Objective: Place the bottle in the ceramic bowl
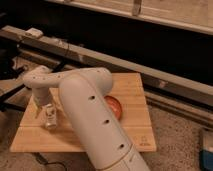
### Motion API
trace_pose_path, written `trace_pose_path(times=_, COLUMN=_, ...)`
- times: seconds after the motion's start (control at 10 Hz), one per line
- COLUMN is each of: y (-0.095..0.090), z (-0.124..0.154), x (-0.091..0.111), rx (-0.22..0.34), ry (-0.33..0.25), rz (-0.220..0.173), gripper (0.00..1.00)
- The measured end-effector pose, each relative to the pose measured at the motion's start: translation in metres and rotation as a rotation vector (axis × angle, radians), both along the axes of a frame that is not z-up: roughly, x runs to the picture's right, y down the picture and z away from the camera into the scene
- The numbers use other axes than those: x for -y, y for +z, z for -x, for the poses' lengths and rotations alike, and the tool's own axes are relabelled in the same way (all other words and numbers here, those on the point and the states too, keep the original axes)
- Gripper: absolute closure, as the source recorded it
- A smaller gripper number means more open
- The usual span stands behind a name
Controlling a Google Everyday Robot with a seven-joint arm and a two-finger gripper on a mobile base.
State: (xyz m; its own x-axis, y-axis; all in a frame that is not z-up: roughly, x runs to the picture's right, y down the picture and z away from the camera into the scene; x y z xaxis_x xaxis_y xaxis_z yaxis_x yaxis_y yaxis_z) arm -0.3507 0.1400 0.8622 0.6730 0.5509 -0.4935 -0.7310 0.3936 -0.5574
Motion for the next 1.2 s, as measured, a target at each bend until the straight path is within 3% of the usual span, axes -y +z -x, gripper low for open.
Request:
trace_pose_path(times=0.2, y=0.003, z=0.0, x=-0.003, rx=-0.002, ry=-0.022, rz=0.005, gripper=0.22)
trace_pose_path(times=0.7, y=0.006, z=0.0, x=-0.004, rx=-0.016, ry=-0.044, rz=0.006, gripper=0.72)
trace_pose_path(times=0.9, y=0.002, z=-0.003, x=0.001, rx=-0.025, ry=-0.028, rz=0.0, gripper=0.9)
trace_pose_path(times=1.0, y=0.0, z=-0.004, x=0.006, rx=-0.027, ry=-0.01, rz=-0.007, gripper=0.97)
trace_pose_path(times=1.2, y=-0.01, z=-0.012, x=0.026, rx=-0.031, ry=0.03, rz=-0.028, gripper=1.0)
